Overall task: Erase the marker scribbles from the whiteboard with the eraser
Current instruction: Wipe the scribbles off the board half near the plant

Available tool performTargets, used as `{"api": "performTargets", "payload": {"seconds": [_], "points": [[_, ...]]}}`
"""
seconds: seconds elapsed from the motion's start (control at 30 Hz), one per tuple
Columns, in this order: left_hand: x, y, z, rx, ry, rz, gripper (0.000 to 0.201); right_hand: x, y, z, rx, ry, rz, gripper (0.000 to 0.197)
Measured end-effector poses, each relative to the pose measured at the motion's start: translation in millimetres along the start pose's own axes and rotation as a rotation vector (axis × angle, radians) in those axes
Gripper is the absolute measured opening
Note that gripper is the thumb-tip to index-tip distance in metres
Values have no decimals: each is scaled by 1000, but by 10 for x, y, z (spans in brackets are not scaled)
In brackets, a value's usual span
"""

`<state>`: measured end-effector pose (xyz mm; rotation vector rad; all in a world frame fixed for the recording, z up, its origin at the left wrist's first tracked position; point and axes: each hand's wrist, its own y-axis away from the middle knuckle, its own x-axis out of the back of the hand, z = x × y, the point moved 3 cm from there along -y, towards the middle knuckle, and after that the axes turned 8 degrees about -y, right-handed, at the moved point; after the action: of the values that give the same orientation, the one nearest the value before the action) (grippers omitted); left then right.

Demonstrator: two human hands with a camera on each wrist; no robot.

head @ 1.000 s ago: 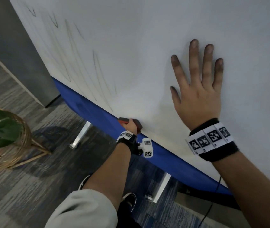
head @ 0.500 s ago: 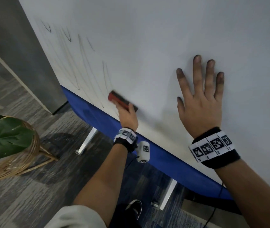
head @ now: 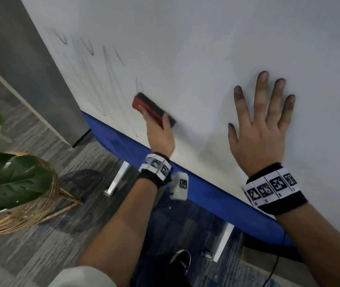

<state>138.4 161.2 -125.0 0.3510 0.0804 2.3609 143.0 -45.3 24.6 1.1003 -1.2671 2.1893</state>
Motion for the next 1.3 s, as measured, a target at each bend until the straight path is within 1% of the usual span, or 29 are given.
{"api": "performTargets", "payload": {"seconds": [0.03,0.07,0.1,0.2,0.23,0.27,0.33,0.37,0.4,0.43,0.5,0.53,0.63,0.67,0.7,0.73,0.8,0.83,0.93,1.0,1.07,1.1,1.13,1.2,1.23,1.27,1.3], "points": [[-36,37,-24,-41,-12,-8,80,2,-2,-12,-10,-4,3,81],[-77,27,-147,-3,-33,-17,82,8,10,-33,-22,-18,-1,81],[-111,-4,-289,84,-42,-28,82,12,19,-56,-34,-40,-8,81],[-154,-123,-691,491,24,-119,80,16,23,-116,-63,-77,-37,83],[-174,-174,-786,580,68,-136,79,16,22,-126,-68,-82,-46,84],[-198,-255,-878,639,97,-127,77,12,19,-137,-70,-84,-52,84],[-295,-473,-1080,691,121,-75,75,11,20,-159,-67,-71,-60,83],[-280,-471,-1004,684,115,-66,75,22,21,-175,-66,-63,-58,80],[-212,-391,-805,646,93,-63,76,45,14,-197,-65,-65,-41,76],[-141,-309,-589,569,59,-72,77,88,-9,-227,-61,-88,-12,71],[26,-167,-115,341,-35,-89,76,205,-143,-304,-35,-174,64,65],[130,-111,145,206,-44,-71,76,264,-251,-345,-16,-212,95,63],[442,-81,912,-255,-17,37,81,439,-622,-450,10,-261,169,60],[523,-122,1099,-374,-37,66,82,491,-731,-484,9,-276,192,60],[587,-172,1243,-454,-65,86,83,531,-812,-513,8,-289,209,60],[637,-228,1333,-496,-93,104,84,555,-862,-539,7,-296,216,61],[679,-367,1298,-498,-110,130,84,539,-888,-574,11,-281,190,65],[684,-453,1174,-458,-97,130,84,490,-871,-584,22,-256,153,69],[666,-653,549,-213,-29,90,82,274,-747,-565,59,-153,42,78],[648,-694,145,-70,-40,54,81,187,-672,-562,57,-138,20,80],[620,-716,-98,19,-60,12,81,173,-638,-622,44,-146,16,76],[603,-720,-144,42,-56,1,80,191,-640,-661,31,-158,23,72],[588,-722,-139,30,-47,3,80,223,-652,-699,18,-181,39,68],[565,-715,-43,-82,3,32,81,302,-701,-785,13,-256,82,63],[551,-704,-9,-138,21,42,82,326,-737,-835,29,-279,95,63],[528,-684,7,-164,35,46,82,323,-776,-883,50,-278,97,65],[481,-675,-48,-154,41,49,82,294,-811,-928,68,-259,88,69]]}}
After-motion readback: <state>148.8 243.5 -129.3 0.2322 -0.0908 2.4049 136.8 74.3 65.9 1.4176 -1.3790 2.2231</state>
